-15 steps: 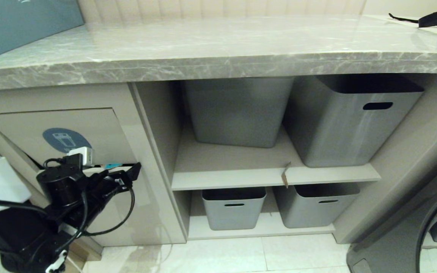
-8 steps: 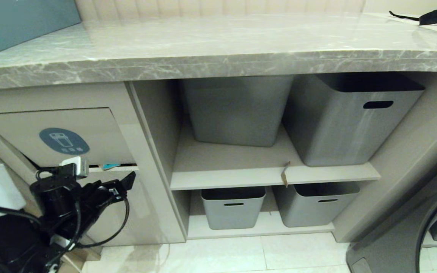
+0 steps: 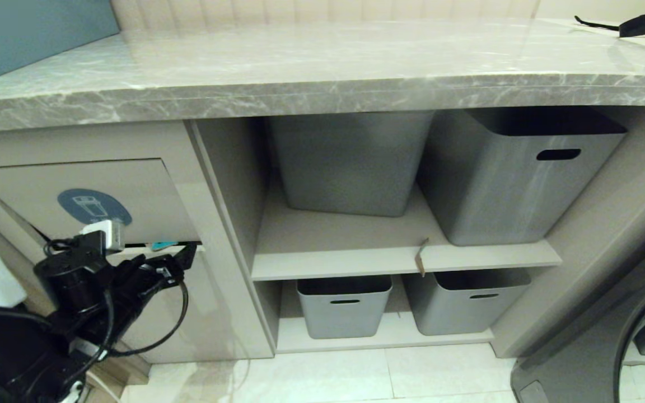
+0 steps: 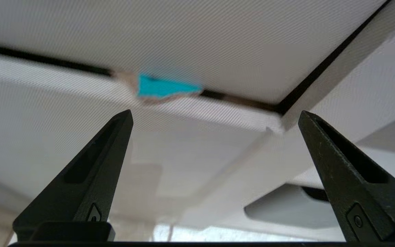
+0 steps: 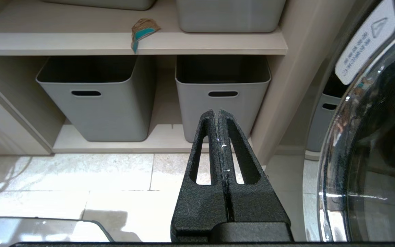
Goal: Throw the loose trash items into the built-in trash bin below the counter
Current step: Put the garbage in the trash can
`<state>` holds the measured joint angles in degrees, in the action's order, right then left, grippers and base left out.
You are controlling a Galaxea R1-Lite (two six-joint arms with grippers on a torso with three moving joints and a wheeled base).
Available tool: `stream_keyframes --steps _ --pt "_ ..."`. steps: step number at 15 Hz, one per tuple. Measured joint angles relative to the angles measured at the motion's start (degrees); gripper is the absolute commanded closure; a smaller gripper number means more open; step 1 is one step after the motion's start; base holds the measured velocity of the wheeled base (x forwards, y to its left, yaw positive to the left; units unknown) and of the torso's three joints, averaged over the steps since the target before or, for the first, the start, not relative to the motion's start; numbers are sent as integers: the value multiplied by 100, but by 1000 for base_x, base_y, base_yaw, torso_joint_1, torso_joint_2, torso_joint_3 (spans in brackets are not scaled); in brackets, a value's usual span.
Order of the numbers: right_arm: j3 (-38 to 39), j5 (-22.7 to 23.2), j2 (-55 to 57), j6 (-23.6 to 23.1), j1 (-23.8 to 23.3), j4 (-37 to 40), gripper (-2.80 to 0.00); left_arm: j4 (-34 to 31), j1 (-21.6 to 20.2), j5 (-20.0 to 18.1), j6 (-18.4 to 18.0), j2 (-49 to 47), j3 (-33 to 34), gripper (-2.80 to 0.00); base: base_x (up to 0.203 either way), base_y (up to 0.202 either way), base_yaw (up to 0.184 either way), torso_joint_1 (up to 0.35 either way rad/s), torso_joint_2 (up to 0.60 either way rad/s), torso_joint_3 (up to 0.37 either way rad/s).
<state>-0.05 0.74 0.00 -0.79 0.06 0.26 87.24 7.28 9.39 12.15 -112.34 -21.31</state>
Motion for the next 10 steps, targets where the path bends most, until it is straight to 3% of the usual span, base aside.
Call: stream_keyframes --steps 10 --pt "2 2 0 1 2 1 0 -5 5 1 -11 -379 -473 -280 0 0 0 0 0 0"
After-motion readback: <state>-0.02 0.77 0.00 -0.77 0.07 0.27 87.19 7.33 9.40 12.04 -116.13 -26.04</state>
